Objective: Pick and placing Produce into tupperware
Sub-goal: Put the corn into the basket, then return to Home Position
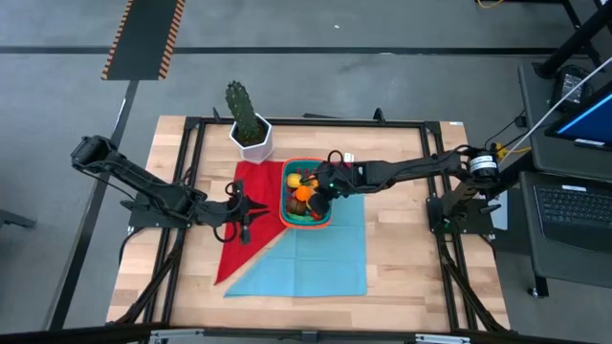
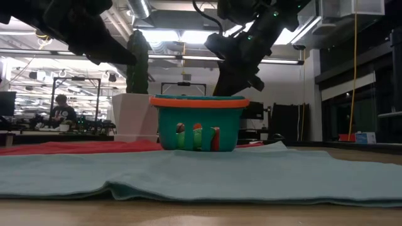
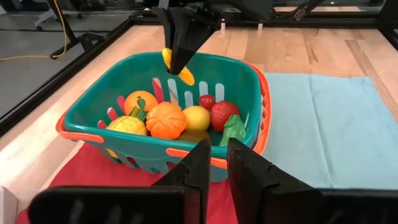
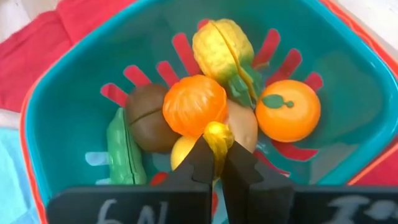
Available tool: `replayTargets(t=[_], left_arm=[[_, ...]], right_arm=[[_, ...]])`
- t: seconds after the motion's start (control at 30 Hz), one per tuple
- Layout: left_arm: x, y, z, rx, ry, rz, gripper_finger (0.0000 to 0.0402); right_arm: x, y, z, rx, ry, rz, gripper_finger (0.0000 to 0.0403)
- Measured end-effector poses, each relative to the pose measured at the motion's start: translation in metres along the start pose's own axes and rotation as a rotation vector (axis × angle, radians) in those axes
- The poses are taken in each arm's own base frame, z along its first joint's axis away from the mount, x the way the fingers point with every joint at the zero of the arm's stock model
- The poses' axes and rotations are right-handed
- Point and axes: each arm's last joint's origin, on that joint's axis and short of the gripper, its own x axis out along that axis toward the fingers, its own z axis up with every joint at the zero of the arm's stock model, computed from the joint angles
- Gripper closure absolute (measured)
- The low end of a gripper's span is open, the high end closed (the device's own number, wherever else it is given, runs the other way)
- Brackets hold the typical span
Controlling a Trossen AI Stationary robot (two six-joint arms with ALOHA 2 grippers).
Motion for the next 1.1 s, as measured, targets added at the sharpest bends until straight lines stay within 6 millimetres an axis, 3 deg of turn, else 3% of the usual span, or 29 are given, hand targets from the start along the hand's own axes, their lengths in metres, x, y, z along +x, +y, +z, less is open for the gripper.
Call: replayTargets(t=[0.27,0.53,0.83,0.97,1.1], left_arm=[[0.0,0.0,0.0,0.002,0.003,0.001,0.037],[0.0,0.0,-0.001,0.004,0.012,0.003,0.0382],[0.0,0.0,-0.001,0.037,0.011,0.003,0.0395],[-0.001,-0.001,-0.001,0.052,0.013,-0.021,0.04],[-0.006,-0.009,0.003,0.128,-0.024,-0.16,0.0396]], right_arm=[[0.0,0.003,-0.002,-0.034,0.003,0.004,0.0385],[0.0,0.003,-0.002,-0.032,0.0,0.006,0.0312],[-0.002,0.003,-0.001,-0.065,-0.002,0.008,0.0295],[-0.018,0.006,0.005,-0.139,-0.058,0.041,0.0294],[-0.038,0.014,0.006,-0.239,-0.125,0.056,0.0294]])
